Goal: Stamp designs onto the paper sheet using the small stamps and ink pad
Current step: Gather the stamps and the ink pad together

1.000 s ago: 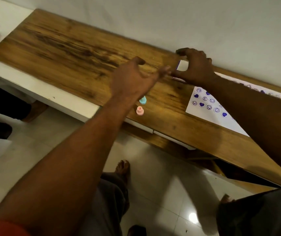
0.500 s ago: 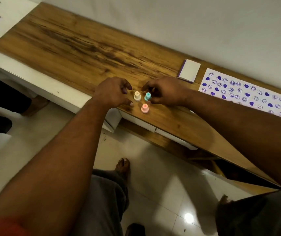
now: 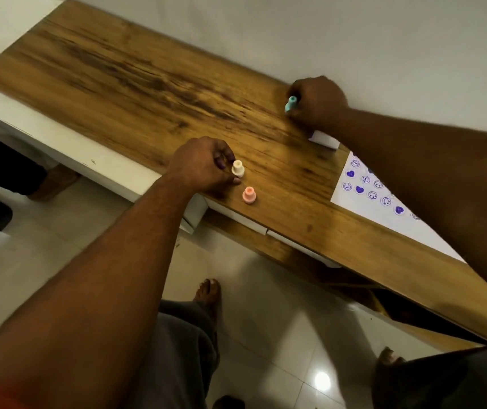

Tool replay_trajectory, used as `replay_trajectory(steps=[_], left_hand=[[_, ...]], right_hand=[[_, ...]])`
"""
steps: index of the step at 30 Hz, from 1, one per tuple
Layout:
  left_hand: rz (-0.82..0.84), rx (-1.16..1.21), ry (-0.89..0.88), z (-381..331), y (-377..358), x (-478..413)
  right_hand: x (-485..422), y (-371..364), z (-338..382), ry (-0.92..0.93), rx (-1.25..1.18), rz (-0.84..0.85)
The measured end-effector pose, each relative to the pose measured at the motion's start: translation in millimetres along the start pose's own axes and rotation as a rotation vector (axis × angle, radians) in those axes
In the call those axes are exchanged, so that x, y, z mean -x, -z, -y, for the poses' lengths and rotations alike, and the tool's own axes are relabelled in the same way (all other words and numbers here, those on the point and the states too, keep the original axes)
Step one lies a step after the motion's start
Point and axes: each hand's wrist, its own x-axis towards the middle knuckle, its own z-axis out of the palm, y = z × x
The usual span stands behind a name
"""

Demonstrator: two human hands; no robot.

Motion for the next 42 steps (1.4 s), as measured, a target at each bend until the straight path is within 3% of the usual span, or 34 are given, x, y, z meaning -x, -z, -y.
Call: replay_trajectory(steps=[7,21,27,33,42], left_hand=[[0.020,0.021,0.000,3.3,-1.5,-5.1],[0.019,0.020,0.000,5.0,-3.6,-8.9],[0.021,0.013,-0.001,6.2,-3.4,-11.0],[0.011,0.015,-0.021,8.7,-3.9,-10.0],[0.018,0.031,-0.023,5.6,-2.7,-9.9]], right_hand=[[-4.9,7.0,-36.4,-0.064,-0.042,-0.022],[-0.7,4.4,-39.4,-0.099,-0.116,-0.010],[23.3,14.7,-50.8,-0.119,-0.304,-0.103],[62.0,0.8,-68.4,-0.085,-0.157,0.067],[56.8,-5.7,-74.2,-0.110,-0.118,0.032]])
